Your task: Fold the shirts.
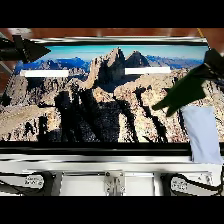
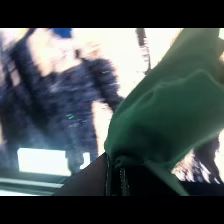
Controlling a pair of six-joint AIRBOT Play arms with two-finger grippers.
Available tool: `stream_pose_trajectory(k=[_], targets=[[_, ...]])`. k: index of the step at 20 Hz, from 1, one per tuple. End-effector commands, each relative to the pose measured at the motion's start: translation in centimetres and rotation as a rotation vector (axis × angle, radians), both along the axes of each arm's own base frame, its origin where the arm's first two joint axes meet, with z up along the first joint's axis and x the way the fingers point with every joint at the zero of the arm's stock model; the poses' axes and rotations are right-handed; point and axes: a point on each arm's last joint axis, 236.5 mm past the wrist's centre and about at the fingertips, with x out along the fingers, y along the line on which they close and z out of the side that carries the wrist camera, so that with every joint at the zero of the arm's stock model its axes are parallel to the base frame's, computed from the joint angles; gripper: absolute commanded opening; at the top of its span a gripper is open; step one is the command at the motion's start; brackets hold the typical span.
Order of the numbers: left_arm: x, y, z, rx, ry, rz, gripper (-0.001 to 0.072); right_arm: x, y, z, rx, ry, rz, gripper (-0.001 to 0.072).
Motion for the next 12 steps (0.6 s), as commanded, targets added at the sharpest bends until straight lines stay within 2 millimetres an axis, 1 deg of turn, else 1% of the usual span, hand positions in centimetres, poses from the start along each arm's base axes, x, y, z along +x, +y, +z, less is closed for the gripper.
stream_pose_trajectory(k=[1,2,4,9,10,12], targets=[[-0.4,-0.2,-0.1,0.003,0.006,-0.017,0.0031,-1.5,-3.6,0.7,-0.051,0.023,-0.085,0.0061],[-0.6,-0.2,-0.2,0.005,0.009,-0.025,0.0030,-1.2,-3.9,0.5,-0.059,0.020,-0.085,0.0061],[-0.7,-0.3,-0.2,0.006,0.010,-0.030,0.0030,0.4,-4.6,0.6,-0.066,-0.033,-0.106,0.0061],[-0.8,-0.3,-0.2,0.007,0.010,-0.034,0.0030,7.3,-6.4,3.1,-0.041,-0.291,-0.212,0.0061],[-0.8,-0.3,-0.2,0.007,0.010,-0.034,0.0030,8.4,-7.1,3.5,-0.049,-0.337,-0.236,0.0062],[-1.0,-0.4,-0.3,0.008,0.013,-0.041,0.0030,9.9,-9.1,3.6,-0.121,-0.393,-0.263,0.0061]])
